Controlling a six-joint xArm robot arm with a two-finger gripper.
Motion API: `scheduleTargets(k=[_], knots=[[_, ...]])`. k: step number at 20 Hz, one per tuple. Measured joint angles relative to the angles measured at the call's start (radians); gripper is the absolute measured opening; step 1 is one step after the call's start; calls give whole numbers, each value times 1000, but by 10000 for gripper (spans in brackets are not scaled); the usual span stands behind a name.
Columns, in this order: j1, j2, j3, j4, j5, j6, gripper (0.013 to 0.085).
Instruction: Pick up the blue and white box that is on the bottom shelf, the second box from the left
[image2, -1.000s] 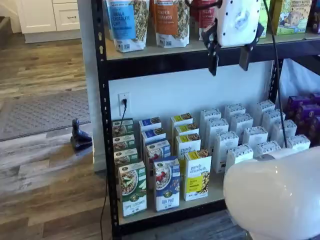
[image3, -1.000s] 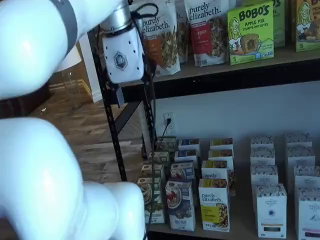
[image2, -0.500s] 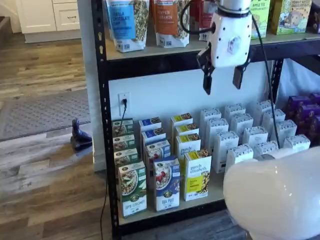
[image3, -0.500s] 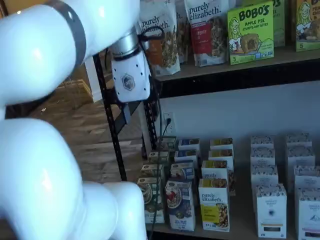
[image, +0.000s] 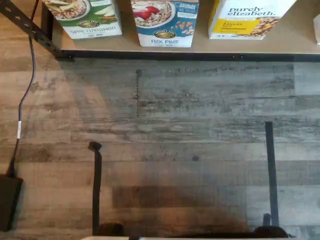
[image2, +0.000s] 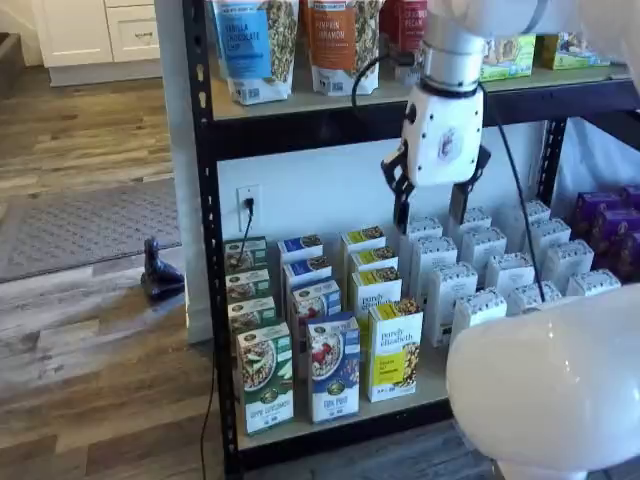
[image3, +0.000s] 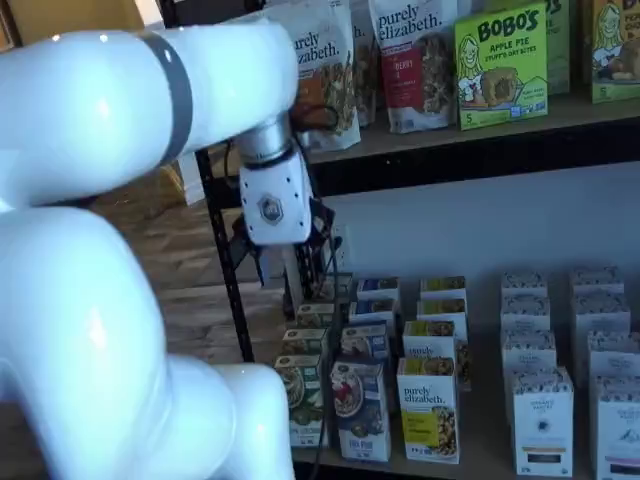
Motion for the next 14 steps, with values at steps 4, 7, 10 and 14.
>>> scheduleTargets(k=[4,7,10,14], knots=[[9,40,61,0,-98,7,850],[25,84,107,-9,-188,24,850],[41,136,141,-8,-284,38,850],[70,257,143,-24,-387,74,850]])
